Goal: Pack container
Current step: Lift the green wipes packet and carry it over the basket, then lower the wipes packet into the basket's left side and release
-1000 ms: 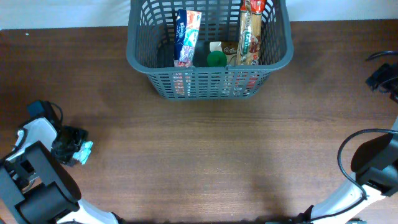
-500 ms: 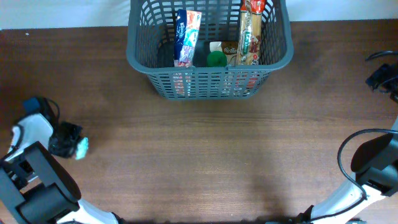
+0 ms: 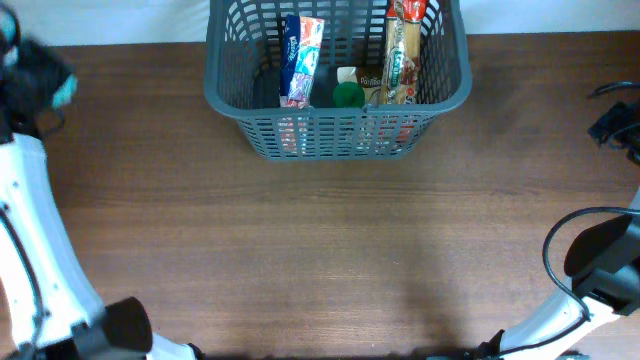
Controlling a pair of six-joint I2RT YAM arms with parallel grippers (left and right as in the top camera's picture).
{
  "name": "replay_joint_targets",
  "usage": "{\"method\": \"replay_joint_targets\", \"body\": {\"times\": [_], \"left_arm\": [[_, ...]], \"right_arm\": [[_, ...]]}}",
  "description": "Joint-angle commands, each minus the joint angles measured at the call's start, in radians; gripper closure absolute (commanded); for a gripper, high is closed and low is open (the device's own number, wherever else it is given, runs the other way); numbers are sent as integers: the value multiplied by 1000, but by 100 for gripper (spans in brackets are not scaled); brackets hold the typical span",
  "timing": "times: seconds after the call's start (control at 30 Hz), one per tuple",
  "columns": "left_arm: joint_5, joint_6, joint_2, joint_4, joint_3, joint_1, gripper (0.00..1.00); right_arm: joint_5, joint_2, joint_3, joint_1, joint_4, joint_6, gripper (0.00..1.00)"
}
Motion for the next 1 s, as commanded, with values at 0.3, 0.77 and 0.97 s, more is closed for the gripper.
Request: {"method": "replay_joint_targets", "body": {"times": [0.3,0.77,0.97], "left_arm": [[-197,142,72,283,142,-562,98],[-124,139,423,261,142,-622,98],[-125,140,481,202,142,-622,98]], "right_arm": [[2,3,-6,-5,2,16,1],[2,3,-6,-5,2,16,1],[2,3,-6,-5,2,16,1]]}}
